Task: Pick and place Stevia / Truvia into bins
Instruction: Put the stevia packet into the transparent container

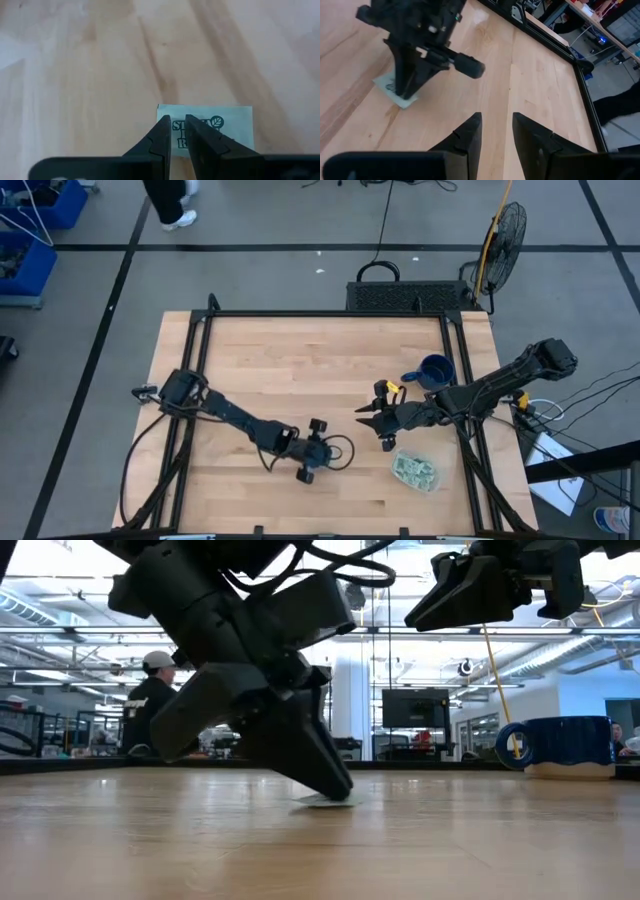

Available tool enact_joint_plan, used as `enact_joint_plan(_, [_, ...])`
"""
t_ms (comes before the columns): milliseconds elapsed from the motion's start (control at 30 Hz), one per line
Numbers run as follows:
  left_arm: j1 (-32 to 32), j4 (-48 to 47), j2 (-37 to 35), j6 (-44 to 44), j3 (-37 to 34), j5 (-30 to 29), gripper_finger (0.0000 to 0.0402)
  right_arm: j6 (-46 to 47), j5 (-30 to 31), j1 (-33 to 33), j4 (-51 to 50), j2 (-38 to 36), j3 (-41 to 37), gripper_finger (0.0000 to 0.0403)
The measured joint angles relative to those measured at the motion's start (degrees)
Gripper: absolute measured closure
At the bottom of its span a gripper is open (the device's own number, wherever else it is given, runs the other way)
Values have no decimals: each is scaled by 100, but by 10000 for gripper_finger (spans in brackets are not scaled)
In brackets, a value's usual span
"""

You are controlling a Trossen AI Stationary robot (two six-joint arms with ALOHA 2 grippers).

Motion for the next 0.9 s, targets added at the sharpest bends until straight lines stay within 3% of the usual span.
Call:
enact_joint_plan(233, [49, -114, -139, 95, -16, -71, 330, 0, 0, 0, -8, 2, -2, 298])
enact_joint_plan(633, [152, -218, -159, 130, 8, 116, 227, 293, -2, 0, -4, 2, -4, 298])
enact_joint_plan(767, [279, -374, -90, -171, 25, 569, 236, 459, -2, 0, -4, 2, -4, 298])
enact_joint_plan(900, [300, -394, -39, 5, 31, 617, 279, 455, -2, 0, 1, 2, -4, 298])
